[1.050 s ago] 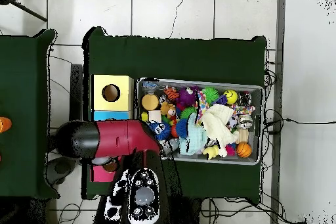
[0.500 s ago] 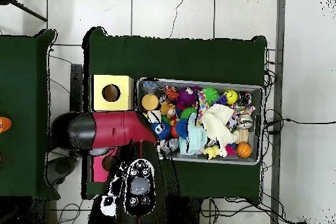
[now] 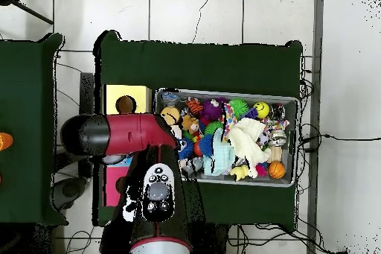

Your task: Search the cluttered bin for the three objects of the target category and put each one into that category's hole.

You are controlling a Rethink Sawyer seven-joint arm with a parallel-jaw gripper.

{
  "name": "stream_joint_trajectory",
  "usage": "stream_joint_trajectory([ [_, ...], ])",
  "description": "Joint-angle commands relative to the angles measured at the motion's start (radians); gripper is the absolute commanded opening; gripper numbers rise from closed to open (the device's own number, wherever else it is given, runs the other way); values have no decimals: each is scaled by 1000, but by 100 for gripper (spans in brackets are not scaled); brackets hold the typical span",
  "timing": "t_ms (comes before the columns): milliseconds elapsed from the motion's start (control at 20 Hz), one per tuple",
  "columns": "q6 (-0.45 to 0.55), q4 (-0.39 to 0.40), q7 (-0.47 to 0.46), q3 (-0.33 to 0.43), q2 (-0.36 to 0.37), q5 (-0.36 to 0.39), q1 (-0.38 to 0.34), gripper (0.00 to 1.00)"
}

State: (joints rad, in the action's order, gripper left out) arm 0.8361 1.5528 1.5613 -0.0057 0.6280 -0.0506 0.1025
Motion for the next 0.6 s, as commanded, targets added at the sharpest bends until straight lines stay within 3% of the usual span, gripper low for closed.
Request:
stream_joint_trajectory([
  [50, 44, -89, 121, 50, -97, 5, -37, 0],
  [250, 32, -84, 128, 47, -109, -4, -48, 0],
  [600, 14, -42, 118, 42, -66, 3, -52, 0],
])
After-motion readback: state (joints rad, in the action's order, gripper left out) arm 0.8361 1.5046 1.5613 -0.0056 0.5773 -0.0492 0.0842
